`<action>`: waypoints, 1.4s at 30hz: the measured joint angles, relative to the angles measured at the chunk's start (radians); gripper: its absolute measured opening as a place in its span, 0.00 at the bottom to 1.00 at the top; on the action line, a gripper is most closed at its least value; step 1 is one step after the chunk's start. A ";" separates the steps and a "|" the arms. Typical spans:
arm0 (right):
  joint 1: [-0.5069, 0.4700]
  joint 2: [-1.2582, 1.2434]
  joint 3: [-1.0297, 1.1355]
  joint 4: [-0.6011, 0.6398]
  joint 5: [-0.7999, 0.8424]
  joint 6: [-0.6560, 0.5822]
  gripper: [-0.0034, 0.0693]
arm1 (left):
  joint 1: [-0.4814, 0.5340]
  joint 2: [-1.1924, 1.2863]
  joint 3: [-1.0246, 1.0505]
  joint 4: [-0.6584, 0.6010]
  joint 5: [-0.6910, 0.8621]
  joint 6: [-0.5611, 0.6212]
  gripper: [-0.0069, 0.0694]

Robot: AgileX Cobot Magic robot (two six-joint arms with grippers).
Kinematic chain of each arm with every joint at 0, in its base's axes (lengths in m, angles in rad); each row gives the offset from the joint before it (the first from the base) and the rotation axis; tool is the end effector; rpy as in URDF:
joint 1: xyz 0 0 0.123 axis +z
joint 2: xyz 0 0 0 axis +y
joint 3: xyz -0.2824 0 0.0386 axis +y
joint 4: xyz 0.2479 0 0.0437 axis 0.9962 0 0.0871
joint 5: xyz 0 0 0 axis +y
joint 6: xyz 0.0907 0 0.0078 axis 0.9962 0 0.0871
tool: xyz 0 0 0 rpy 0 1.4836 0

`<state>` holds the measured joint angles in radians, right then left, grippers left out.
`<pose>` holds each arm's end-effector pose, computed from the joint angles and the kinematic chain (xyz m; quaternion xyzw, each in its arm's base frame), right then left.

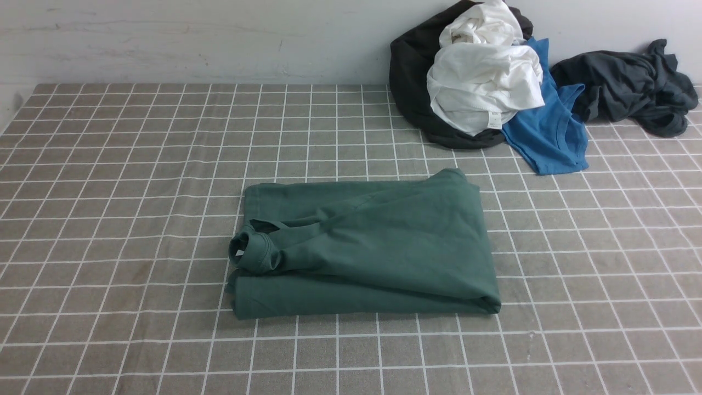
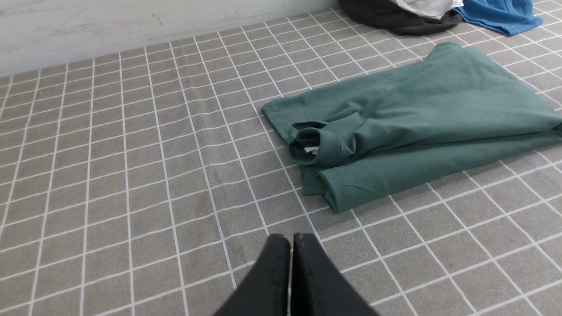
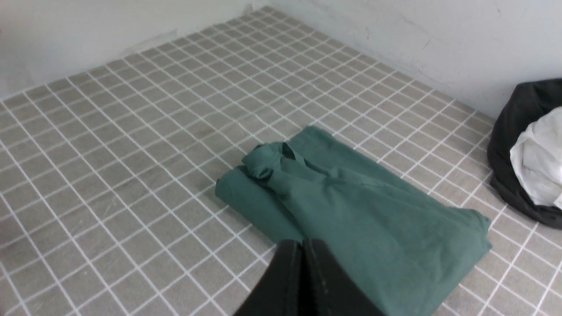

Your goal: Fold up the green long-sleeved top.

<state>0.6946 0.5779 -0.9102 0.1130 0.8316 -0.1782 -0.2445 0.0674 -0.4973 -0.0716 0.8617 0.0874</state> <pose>0.0626 0.0620 0.3956 -0.3450 0.7610 0.1935 0.5142 0.0119 -0.0081 0.2929 0.1316 0.8067 -0.0806 0.5705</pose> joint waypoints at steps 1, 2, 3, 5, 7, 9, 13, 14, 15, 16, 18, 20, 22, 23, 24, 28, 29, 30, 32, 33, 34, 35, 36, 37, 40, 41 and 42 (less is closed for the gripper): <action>0.000 0.000 0.006 0.002 -0.023 0.000 0.03 | 0.000 0.000 0.000 0.000 0.000 0.000 0.08; 0.000 -0.001 0.021 0.007 -0.061 0.000 0.03 | 0.000 0.000 0.000 0.000 0.000 0.000 0.08; 0.000 -0.008 0.045 0.007 -0.107 -0.002 0.03 | 0.000 0.000 0.000 0.000 0.000 0.000 0.08; -0.005 -0.045 0.146 0.007 -0.242 -0.007 0.03 | 0.000 0.000 0.000 0.000 0.000 0.000 0.08; -0.015 -0.072 0.201 0.007 -0.309 -0.007 0.03 | 0.000 0.000 0.000 0.000 0.000 0.000 0.08; -0.069 -0.151 0.345 0.007 -0.490 0.004 0.03 | 0.000 0.000 0.000 0.000 0.000 0.000 0.08; -0.225 -0.260 0.559 0.006 -0.706 0.054 0.03 | 0.000 0.000 0.000 0.000 0.000 0.000 0.08; -0.279 -0.283 0.602 0.006 -0.736 0.069 0.03 | 0.000 0.000 0.000 0.000 0.000 0.000 0.08; -0.348 -0.308 0.673 0.004 -0.774 0.096 0.03 | 0.000 0.000 0.000 0.000 0.000 0.000 0.08; -0.406 -0.328 0.720 -0.001 -0.788 0.117 0.03 | 0.000 0.000 0.000 0.000 0.000 0.000 0.08; -0.502 -0.368 0.795 -0.028 -0.794 0.157 0.03 | 0.000 0.000 0.000 0.000 0.000 0.000 0.08; -0.571 -0.414 0.849 -0.062 -0.790 0.194 0.03 | 0.000 0.000 0.000 0.000 0.000 0.000 0.08; -0.652 -0.492 0.910 -0.113 -0.770 0.245 0.03 | 0.000 0.000 0.000 0.000 0.000 0.000 0.08; -0.678 -0.520 0.926 -0.132 -0.755 0.267 0.03 | 0.000 0.000 0.000 0.000 0.000 0.000 0.08; -0.687 -0.531 0.928 -0.134 -0.752 0.275 0.03 | 0.000 0.000 0.000 0.000 0.000 0.000 0.08; -0.727 -0.587 0.937 -0.162 -0.654 0.320 0.03 | 0.000 0.000 0.000 0.000 0.000 0.000 0.08; -0.729 -0.588 0.937 -0.165 -0.618 0.321 0.03 | 0.000 0.000 0.000 0.000 0.000 0.000 0.08; -0.729 -0.588 0.937 -0.169 -0.589 0.322 0.03 | 0.000 -0.001 0.000 0.000 0.000 0.000 0.08; -0.729 -0.588 0.937 -0.173 -0.526 0.322 0.03 | 0.000 -0.002 0.000 0.000 0.000 0.000 0.08; -0.729 -0.588 0.937 -0.175 -0.495 0.322 0.03 | 0.000 -0.003 0.000 0.000 0.000 0.000 0.08; -0.729 -0.588 0.937 -0.176 -0.492 0.322 0.03 | 0.000 -0.003 0.000 0.000 0.000 0.000 0.08; -0.729 -0.588 0.937 -0.176 -0.490 0.322 0.03 | 0.000 -0.003 0.000 0.000 0.000 0.000 0.08; -0.729 -0.588 0.936 -0.176 -0.488 0.324 0.03 | 0.000 -0.003 0.000 0.000 0.000 0.000 0.08; -0.729 -0.588 0.936 -0.176 -0.487 0.323 0.03 | 0.000 -0.003 0.000 0.000 0.000 0.000 0.08; -0.729 -0.588 0.936 -0.176 -0.486 0.325 0.03 | 0.000 -0.003 0.000 0.000 0.000 0.000 0.08; -0.729 -0.588 0.936 -0.176 -0.485 0.325 0.03 | 0.000 -0.003 0.000 0.000 0.000 0.000 0.08; -0.729 -0.588 0.936 -0.176 -0.485 0.325 0.03 | 0.000 -0.003 0.000 0.000 0.000 0.000 0.08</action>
<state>-0.0343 -0.0099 0.0261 -0.0635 0.3468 0.1470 -0.2445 0.0647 -0.4973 -0.0716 0.8617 0.0874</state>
